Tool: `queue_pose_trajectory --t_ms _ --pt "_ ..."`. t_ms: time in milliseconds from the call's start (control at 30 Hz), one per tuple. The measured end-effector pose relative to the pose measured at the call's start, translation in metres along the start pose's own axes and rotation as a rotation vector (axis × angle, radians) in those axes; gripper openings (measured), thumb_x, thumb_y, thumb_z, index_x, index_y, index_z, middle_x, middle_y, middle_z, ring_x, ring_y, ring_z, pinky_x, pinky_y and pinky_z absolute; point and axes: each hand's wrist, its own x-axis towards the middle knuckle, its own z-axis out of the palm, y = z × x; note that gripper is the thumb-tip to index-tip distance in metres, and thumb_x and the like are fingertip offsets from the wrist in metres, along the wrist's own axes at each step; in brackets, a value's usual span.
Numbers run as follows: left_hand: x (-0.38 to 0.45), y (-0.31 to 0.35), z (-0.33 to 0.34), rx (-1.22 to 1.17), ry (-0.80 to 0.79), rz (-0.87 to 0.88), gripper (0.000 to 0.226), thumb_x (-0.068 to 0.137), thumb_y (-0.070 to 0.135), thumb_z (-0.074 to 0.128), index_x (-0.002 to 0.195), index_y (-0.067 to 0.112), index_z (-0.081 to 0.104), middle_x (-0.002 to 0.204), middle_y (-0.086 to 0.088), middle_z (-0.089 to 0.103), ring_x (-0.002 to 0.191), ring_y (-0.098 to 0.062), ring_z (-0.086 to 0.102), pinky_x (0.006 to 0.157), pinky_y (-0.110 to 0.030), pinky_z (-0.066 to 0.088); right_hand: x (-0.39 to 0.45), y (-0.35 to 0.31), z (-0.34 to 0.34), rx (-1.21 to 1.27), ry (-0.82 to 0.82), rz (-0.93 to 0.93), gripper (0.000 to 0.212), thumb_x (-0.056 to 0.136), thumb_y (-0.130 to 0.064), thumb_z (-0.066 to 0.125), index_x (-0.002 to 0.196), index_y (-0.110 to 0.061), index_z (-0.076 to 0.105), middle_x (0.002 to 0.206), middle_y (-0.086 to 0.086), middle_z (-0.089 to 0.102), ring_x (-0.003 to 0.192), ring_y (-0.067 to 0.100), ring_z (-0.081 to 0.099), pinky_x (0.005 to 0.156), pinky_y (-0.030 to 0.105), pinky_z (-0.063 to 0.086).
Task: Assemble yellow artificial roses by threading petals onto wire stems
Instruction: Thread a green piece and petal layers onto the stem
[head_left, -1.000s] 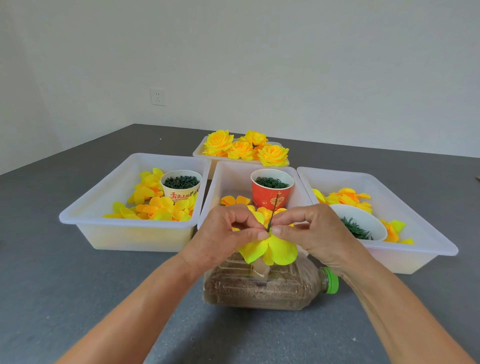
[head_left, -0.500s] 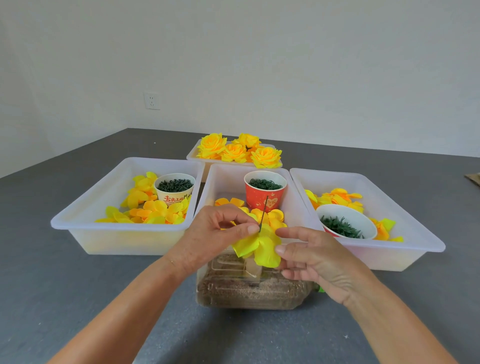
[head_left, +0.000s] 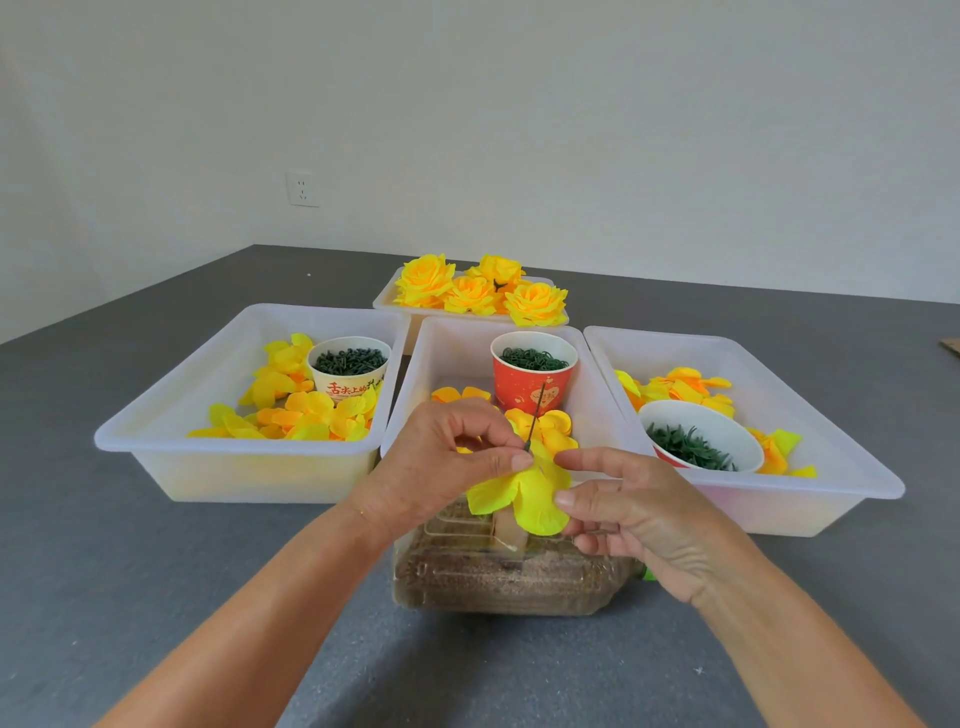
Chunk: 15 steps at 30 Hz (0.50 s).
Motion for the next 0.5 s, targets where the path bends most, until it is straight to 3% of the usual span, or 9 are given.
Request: queue_pose_trajectory --t_ms 167,300,367,500 --pt "-0.002 -0.002 0.001 0.067 -0.001 0.055 0.005 0.074 0.002 0.072 0.073 -0.002 0.068 0.074 -0.006 0.062 0.072 -0.013 0.056 0.072 -0.027 0.048 0.0 -0.004 -0.001 -0.11 -0.007 -0.035 0.037 0.074 -0.001 0.073 0.107 -0.012 0.061 0.065 0.005 0.068 0.054 0.012 0.062 0.049 0.023 0.05" --pt "-0.004 -0.005 0.002 0.017 0.022 0.022 0.007 0.073 0.005 0.073 0.07 0.009 0.069 0.073 0.002 0.062 0.073 -0.008 0.057 0.073 -0.02 0.048 0.013 -0.017 -0.015 -0.283 0.207 -0.217 0.023 0.077 -0.002 0.071 0.092 -0.019 0.064 0.055 -0.003 0.064 0.049 0.004 0.058 0.046 0.017 0.046" --pt "-0.003 -0.004 0.002 0.002 0.01 0.018 0.007 0.071 0.011 0.073 0.068 0.015 0.068 0.072 0.006 0.062 0.072 -0.007 0.057 0.072 -0.018 0.047 0.03 -0.022 -0.022 -0.342 0.278 -0.309 0.018 0.078 -0.005 0.071 0.084 -0.021 0.067 0.062 -0.003 0.064 0.051 0.002 0.058 0.048 0.016 0.045" --pt "0.002 -0.001 0.0 0.0 -0.028 0.004 0.009 0.068 0.017 0.073 0.065 0.023 0.068 0.07 0.009 0.063 0.071 -0.006 0.058 0.071 -0.017 0.047 0.076 -0.023 -0.017 -0.591 0.199 -0.29 0.009 0.077 -0.009 0.074 0.084 -0.014 0.071 0.074 -0.003 0.064 0.067 0.006 0.057 0.059 0.019 0.043"
